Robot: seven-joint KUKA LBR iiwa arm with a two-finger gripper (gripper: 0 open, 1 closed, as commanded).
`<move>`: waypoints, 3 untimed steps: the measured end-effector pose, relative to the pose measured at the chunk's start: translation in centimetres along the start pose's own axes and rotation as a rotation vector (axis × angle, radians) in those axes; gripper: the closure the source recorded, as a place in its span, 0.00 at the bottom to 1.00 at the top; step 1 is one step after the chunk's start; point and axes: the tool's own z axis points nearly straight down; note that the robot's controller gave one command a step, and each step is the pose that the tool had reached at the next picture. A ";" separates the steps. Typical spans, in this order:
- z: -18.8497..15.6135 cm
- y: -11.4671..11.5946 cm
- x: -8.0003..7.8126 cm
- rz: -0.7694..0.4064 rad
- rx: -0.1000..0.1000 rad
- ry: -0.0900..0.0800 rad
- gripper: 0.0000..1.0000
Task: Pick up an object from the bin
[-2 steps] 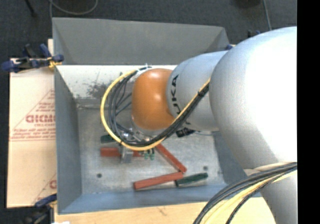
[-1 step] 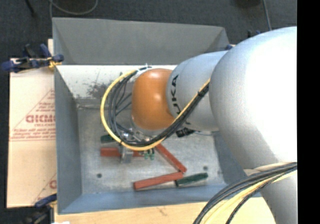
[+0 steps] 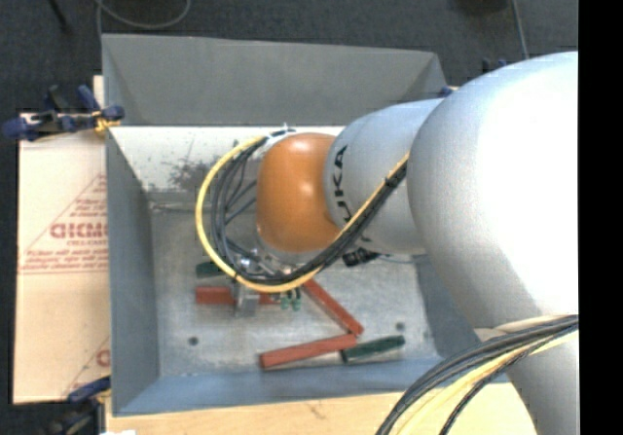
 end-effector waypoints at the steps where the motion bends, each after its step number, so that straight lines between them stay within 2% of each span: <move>1: 0.0 0.0 0.0 0.000 0.000 0.000 1.00; 3: 0.0 0.0 0.0 0.001 0.000 0.000 1.00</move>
Offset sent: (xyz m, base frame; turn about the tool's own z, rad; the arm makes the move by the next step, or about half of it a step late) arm 0.0000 0.0000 0.0000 0.0000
